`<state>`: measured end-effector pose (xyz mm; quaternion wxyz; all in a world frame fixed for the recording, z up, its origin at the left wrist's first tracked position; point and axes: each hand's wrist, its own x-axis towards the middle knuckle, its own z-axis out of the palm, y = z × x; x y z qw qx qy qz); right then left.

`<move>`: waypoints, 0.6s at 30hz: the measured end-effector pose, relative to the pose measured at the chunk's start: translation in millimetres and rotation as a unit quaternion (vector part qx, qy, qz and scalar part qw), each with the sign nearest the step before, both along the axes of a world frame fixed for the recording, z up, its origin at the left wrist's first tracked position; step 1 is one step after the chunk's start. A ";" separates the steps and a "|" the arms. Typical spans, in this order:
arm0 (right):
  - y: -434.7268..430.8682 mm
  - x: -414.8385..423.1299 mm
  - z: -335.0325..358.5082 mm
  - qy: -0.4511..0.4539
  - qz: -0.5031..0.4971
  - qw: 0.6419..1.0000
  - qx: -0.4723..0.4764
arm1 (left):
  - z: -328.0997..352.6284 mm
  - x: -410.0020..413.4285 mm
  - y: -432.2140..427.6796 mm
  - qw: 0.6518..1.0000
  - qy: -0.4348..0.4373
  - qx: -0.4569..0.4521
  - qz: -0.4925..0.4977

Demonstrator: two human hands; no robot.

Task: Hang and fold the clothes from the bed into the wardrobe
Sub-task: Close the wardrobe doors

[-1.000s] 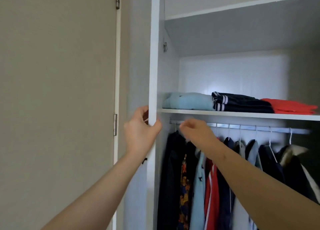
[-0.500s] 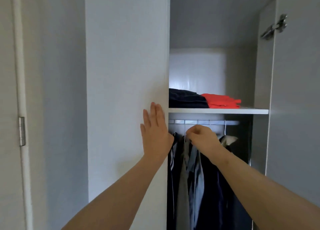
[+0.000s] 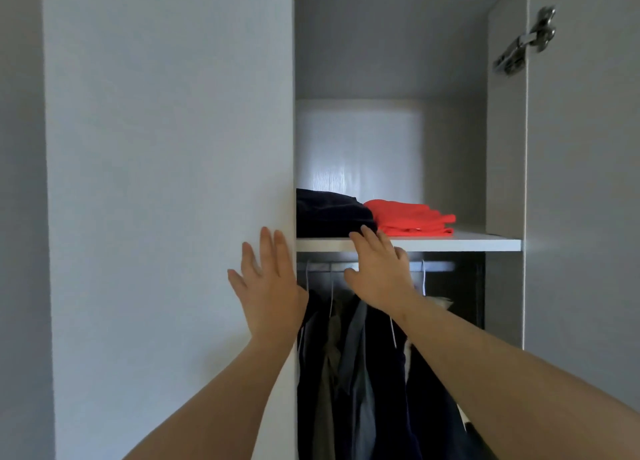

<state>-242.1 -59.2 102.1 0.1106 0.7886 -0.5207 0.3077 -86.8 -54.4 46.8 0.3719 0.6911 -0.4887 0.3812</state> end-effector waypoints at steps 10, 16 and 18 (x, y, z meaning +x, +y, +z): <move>-40.9 5.9 -8.5 0.022 0.010 0.999 0.046 | 2.9 -4.0 -30.5 0.998 0.029 0.041 0.038; -42.8 3.1 -12.0 0.016 0.025 0.998 0.046 | 4.2 -7.1 -37.6 0.997 0.036 0.059 0.041; -43.4 2.3 -11.6 0.017 0.025 0.999 0.044 | 4.2 -6.9 -39.6 0.996 0.041 0.068 0.050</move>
